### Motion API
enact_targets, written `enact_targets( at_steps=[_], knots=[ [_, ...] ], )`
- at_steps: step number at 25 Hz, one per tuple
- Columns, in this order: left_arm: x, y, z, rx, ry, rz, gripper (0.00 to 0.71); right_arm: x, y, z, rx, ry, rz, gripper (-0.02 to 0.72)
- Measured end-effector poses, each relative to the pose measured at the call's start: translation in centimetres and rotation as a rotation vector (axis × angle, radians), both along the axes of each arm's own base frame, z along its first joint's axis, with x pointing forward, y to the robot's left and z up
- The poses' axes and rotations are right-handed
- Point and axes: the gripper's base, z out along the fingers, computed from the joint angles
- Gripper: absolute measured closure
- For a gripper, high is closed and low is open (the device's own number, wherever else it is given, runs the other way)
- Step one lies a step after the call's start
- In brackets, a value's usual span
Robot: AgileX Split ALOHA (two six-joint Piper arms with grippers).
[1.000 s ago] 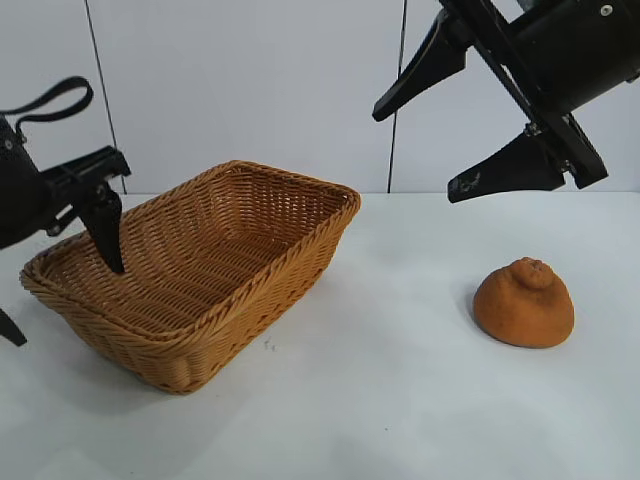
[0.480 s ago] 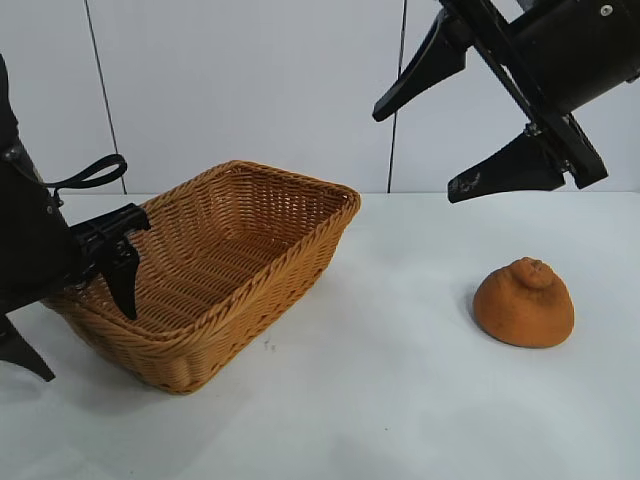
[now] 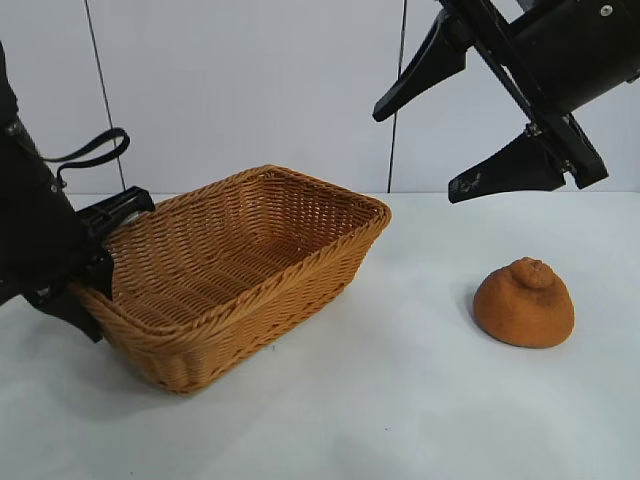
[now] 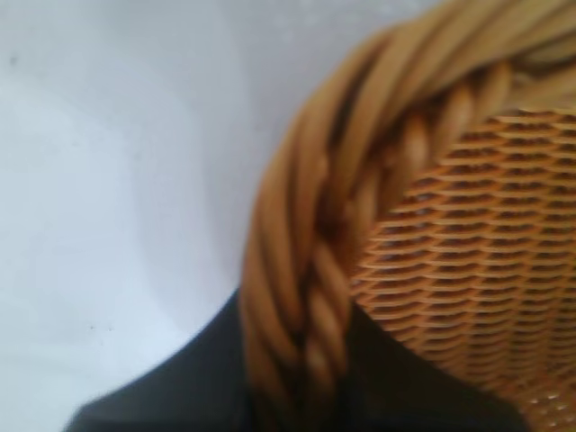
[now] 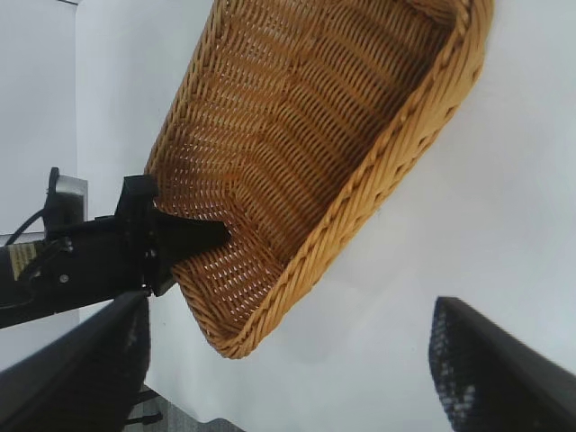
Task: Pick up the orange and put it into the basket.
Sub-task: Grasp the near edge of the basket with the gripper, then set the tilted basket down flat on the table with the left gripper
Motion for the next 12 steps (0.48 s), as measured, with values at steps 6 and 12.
enact_targets(
  at_steps=[6, 12],
  knots=[
    [2.9, 1.2, 3.3, -0.014, -0.072, -0.072, 0.625, 0.0, 0.0, 0.0, -0.001, 0.0, 0.0, 0.123],
    [4.3, 1.0, 3.8, 0.013, -0.062, -0.247, 0.625, 0.0, 0.0, 0.0, -0.001, 0.0, 0.0, 0.123]
  ],
)
